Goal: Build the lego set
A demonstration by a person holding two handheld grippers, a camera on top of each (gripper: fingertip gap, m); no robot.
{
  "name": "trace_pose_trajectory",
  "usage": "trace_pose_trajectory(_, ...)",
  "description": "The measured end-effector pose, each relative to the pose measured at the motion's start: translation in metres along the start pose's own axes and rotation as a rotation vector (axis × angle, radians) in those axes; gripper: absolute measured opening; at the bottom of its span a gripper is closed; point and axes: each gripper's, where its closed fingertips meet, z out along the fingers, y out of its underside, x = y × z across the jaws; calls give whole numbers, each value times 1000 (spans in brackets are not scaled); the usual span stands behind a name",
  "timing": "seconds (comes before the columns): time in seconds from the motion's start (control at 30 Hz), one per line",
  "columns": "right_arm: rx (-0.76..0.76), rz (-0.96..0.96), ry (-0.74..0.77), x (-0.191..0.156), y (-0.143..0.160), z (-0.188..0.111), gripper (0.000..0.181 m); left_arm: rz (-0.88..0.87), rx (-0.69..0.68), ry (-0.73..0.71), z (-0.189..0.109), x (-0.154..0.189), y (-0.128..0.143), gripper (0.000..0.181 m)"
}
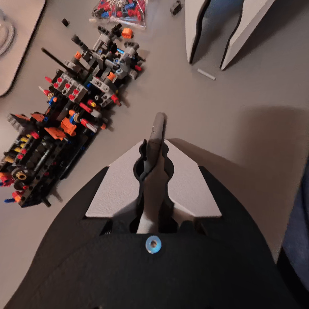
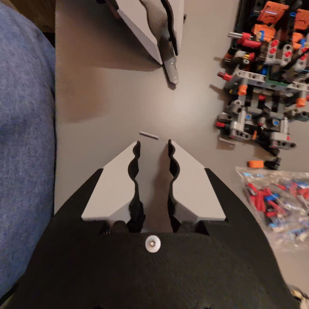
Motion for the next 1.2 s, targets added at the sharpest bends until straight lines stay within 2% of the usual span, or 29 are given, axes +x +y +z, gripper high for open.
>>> trace_pose_trajectory(0.17,40,87,84,35,12,-37,35,64,42,-5,-2,-3,-17,30)
trace_pose_trajectory(0.3,36,188,191,80,34,-74,41,46,25,15,-12,-12,-4,34)
trace_pose_trajectory(0.33,39,226,193,89,39,-82,49,25,13,32,-12,-14,2,34)
trace_pose_trajectory(0.4,29,282,191,106,48,-89,59,-4,5,49,-12,-17,9,34)
trace_pose_trajectory(0.5,-3,258,208,127,55,-85,53,-11,-15,76,-10,-16,13,31)
trace_pose_trajectory(0.67,-64,172,159,133,50,-59,43,1,-8,104,-2,-9,8,21)
trace_pose_trajectory(0.77,-96,167,110,132,55,-50,29,15,-6,104,1,-9,4,18)
trace_pose_trajectory(0.8,-113,168,109,133,60,-50,22,25,-6,98,2,-10,3,18)
trace_pose_trajectory(0.97,-157,201,106,138,82,-60,11,38,-1,111,8,-12,-3,17)
trace_pose_trajectory(1.1,-144,211,164,143,86,-75,25,81,-3,133,14,-12,-9,16)
trace_pose_trajectory(1.2,-90,197,160,128,75,-93,18,122,-22,129,17,-17,-12,17)
